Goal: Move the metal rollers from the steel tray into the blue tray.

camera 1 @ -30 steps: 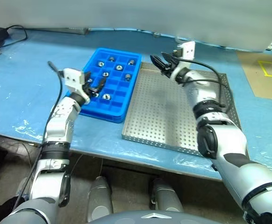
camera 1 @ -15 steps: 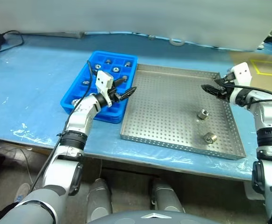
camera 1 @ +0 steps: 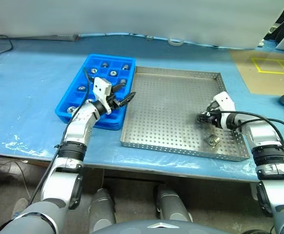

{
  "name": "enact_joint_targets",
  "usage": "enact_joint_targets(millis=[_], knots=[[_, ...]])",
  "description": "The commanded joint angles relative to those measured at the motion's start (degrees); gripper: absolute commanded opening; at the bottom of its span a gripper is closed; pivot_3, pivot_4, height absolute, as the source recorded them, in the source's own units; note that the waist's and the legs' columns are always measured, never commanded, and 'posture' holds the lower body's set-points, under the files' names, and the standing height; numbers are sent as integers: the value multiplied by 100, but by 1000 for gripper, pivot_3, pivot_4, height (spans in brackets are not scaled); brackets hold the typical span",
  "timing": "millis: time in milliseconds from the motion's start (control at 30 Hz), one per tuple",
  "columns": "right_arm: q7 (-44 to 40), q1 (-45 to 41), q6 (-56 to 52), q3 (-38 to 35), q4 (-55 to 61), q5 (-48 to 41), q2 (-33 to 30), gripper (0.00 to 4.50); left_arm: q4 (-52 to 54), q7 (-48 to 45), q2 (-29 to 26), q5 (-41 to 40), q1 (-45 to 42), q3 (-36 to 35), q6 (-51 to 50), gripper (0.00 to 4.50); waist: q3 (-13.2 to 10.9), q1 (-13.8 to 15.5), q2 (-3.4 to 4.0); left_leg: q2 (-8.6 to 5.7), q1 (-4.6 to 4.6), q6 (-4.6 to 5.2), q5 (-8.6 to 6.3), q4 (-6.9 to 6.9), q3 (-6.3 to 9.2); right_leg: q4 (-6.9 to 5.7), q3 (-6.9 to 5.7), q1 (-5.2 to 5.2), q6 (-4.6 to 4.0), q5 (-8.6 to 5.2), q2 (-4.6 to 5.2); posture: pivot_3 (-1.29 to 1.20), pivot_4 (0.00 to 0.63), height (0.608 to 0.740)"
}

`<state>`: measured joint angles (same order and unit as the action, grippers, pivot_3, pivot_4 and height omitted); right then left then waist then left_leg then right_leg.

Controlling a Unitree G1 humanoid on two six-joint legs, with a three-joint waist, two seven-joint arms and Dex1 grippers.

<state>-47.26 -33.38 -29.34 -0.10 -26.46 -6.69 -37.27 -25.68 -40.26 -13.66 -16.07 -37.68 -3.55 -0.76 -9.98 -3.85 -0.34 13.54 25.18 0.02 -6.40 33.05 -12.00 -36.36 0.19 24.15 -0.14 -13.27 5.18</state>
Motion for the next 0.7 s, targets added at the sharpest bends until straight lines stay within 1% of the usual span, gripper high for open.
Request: enact_joint_targets(millis=[33,100,200,300,367,400,467,500,567,633,700], knots=[[-373,-435,147,-288,390,-633,343,1645,453,474,-92,-147,-133,-418,39,3610,0,-8,1,0,-1,0,0,0,1,-1,0,2,0,0,0,-399,150,740],[-518,-866,11,-426,530,-1104,787,1645,453,910,-155,-89,-166,-671,133,3610,-1,-21,3,-1,-1,0,0,-1,3,-5,2,8,-2,2,0,-366,150,740],[-789,-1546,0,-266,332,-1468,1614,1645,408,1763,-347,209,-157,-986,226,3610,-3,-17,4,9,4,-2,1,-5,9,-21,10,33,-2,2,-6,-295,150,740],[-681,-2238,455,-128,-392,-1395,2482,1645,549,2260,-529,370,53,-1140,117,3610,-2,51,5,21,5,-16,10,-31,11,-22,-3,38,-5,0,-13,-216,150,740],[-496,-2691,1007,101,-1145,-1024,2948,1645,842,2374,-608,381,308,-1192,36,3610,-2,182,5,20,7,-22,13,-48,11,-18,-7,43,-12,-5,-13,-188,150,740],[-394,-2862,1313,213,-1508,-819,3096,1645,995,2412,-635,379,421,-1204,-7,3610,-3,245,5,20,9,-26,13,-53,12,-12,-8,44,-15,-6,-12,-163,150,740],[95,-3247,1919,299,-2402,-458,3369,1645,1337,2525,-668,328,651,-1277,-124,3610,-4,391,6,17,20,-28,12,-62,10,-2,-11,48,-16,-7,-7,-139,150,740],[479,-3427,2259,365,-2878,-215,3456,1645,1523,2589,-683,315,797,-1311,-198,3610,-4,483,6,17,37,-29,13,-64,10,1,-13,51,-17,-7,-1,-101,150,740],[1151,-3734,2763,371,-3635,99,3554,1645,1878,2667,-706,355,1121,-1312,-322,3610,-6,639,8,17,64,-32,15,-64,13,2,-21,74,-17,-7,1,-101,150,740],[1413,-3901,3067,342,-4027,244,3580,1645,2130,2713,-703,337,1318,-1306,-431,3610,-7,759,8,12,85,-34,15,-64,17,4,-32,81,-17,-7,4,-59,150,740],[1572,-3979,3291,375,-4253,407,3557,1645,2329,2762,-690,293,1453,-1321,-536,3610,-9,828,8,8,86,-34,15,-63,17,5,-31,81,-17,-7,7,-42,150,740]])
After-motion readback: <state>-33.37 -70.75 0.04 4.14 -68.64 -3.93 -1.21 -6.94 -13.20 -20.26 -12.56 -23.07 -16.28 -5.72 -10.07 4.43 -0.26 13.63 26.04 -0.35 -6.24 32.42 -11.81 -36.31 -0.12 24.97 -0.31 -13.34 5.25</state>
